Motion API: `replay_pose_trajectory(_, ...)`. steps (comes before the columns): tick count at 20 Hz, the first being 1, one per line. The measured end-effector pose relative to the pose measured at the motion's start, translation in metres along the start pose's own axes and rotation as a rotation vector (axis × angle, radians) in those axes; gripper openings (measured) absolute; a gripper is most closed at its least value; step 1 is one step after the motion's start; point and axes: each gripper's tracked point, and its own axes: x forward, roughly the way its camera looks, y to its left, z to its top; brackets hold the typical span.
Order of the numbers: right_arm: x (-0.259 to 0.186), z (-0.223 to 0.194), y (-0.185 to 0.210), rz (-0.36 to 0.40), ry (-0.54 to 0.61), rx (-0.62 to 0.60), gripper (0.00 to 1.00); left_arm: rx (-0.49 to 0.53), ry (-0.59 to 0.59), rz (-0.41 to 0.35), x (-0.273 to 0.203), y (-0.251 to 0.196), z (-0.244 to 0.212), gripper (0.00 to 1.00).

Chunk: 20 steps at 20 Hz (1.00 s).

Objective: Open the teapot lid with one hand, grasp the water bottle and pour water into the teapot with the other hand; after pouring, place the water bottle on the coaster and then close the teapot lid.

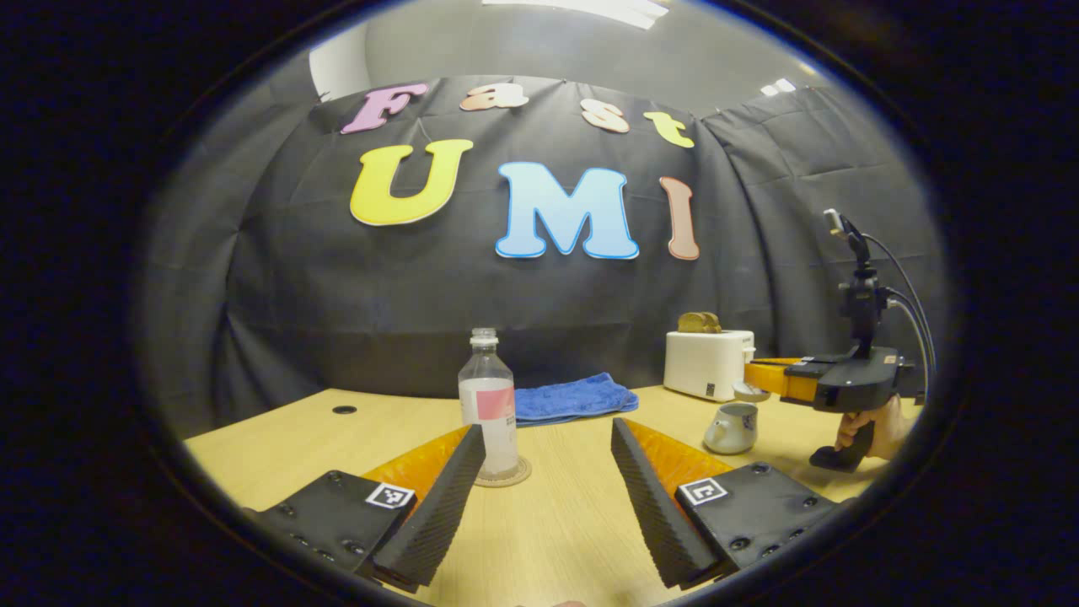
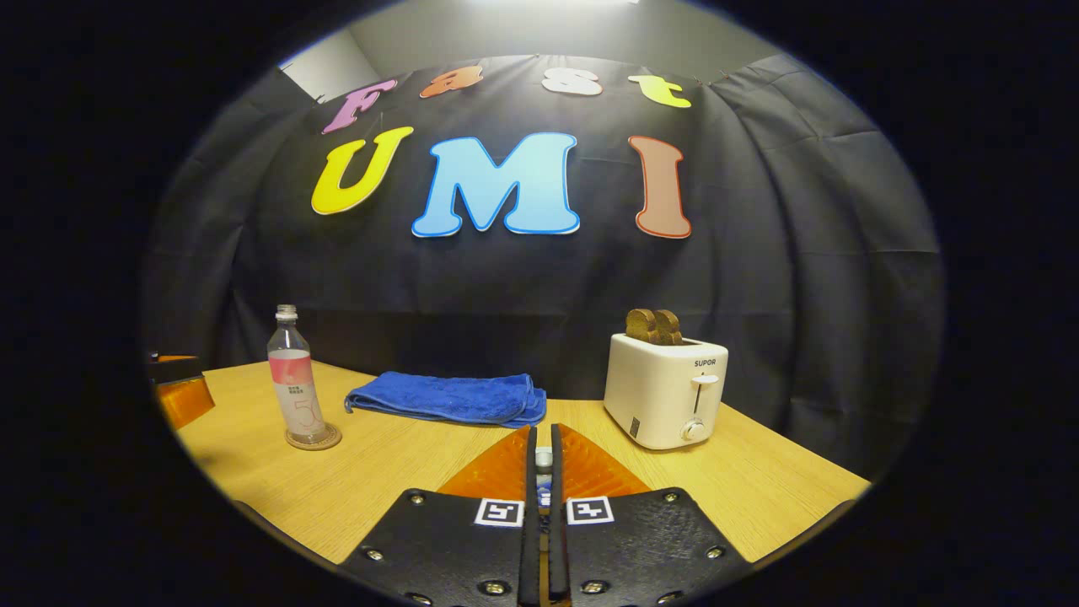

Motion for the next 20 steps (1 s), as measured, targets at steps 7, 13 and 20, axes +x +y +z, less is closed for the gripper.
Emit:
replay_pose_trajectory(7,0.027,-0.035,0.0,-0.035,0.076,-0.041,0.04,-0.041,0.029,-0.006,0.006,0.001,-0.017,1.0)
replay_pose_trajectory(13,0.016,-0.018,-0.012,-0.072,0.063,0.008,0.34,-0.025,0.04,-0.007,0.005,-0.004,-0.02,1.0)
replay_pose_trajectory(20,-0.055,0.031,-0.015,-0.107,-0.036,0.069,0.76,-0.032,0.016,0.051,-0.016,-0.001,-0.009,1.0)
